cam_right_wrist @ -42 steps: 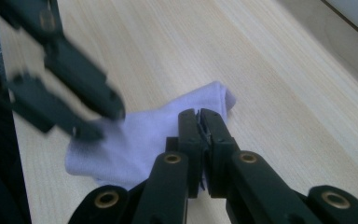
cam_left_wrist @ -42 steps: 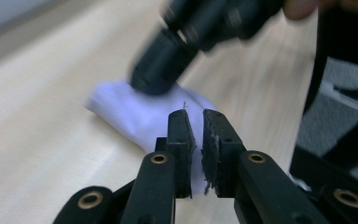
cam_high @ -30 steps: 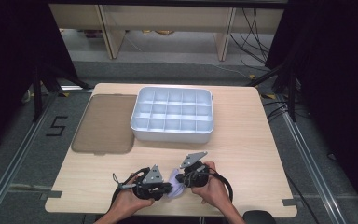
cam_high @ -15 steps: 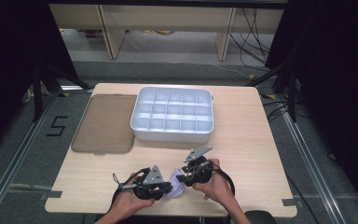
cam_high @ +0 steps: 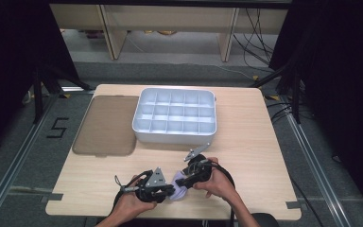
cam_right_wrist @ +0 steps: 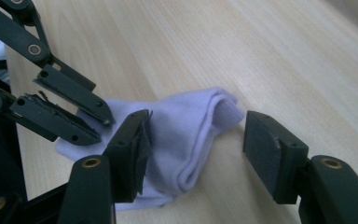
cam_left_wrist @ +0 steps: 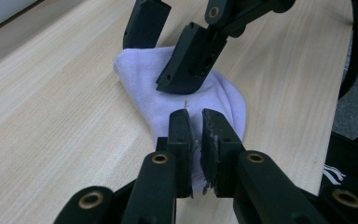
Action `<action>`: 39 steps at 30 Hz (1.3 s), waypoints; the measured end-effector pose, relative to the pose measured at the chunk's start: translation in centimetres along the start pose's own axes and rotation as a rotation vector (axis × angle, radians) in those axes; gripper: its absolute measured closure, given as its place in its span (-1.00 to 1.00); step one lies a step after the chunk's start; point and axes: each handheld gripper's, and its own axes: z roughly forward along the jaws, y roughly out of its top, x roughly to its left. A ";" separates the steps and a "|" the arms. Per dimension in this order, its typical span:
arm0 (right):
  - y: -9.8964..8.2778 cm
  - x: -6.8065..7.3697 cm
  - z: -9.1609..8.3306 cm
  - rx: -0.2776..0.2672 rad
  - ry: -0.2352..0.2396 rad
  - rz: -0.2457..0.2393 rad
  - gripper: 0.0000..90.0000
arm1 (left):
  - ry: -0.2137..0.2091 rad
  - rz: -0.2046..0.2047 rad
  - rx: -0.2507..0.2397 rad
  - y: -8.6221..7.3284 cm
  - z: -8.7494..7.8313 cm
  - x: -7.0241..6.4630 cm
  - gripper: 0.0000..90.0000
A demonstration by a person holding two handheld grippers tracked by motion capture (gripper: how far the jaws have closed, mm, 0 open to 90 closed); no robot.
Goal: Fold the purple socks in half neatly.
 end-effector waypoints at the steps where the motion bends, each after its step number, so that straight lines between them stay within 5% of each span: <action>1: 0.0 -0.2 0.1 0.002 0.010 0.008 -0.04 | 0.000 0.006 0.000 0.0 0.0 0.0 0.80; 9: -0.3 -0.5 0.4 0.007 0.095 0.039 0.38 | -0.014 -0.008 0.000 0.0 0.0 0.1 0.80; 12: -0.3 -0.2 0.3 0.006 0.091 0.029 0.51 | -0.010 0.008 0.004 0.0 -0.1 0.3 0.77; 13: -0.2 -0.1 0.3 0.004 0.095 0.025 0.54 | -0.015 -0.033 -0.014 0.0 -0.1 0.1 0.74; 15: -0.2 0.1 0.2 0.005 0.086 0.036 0.59 | -0.010 -0.018 -0.014 0.0 -0.6 0.3 0.58; 24: -0.2 0.6 0.1 0.000 0.056 0.024 0.64 | -0.011 -0.101 -0.069 -0.6 -2.4 1.2 0.17; 36: -0.1 1.0 -0.1 -0.004 0.042 0.022 0.65 | 0.019 -0.169 -0.034 -2.3 -4.1 2.4 -0.10; 39: 0.0 1.1 -0.1 -0.009 0.038 -0.024 0.65 | 0.027 -0.172 -0.014 -2.9 -4.5 2.7 -0.15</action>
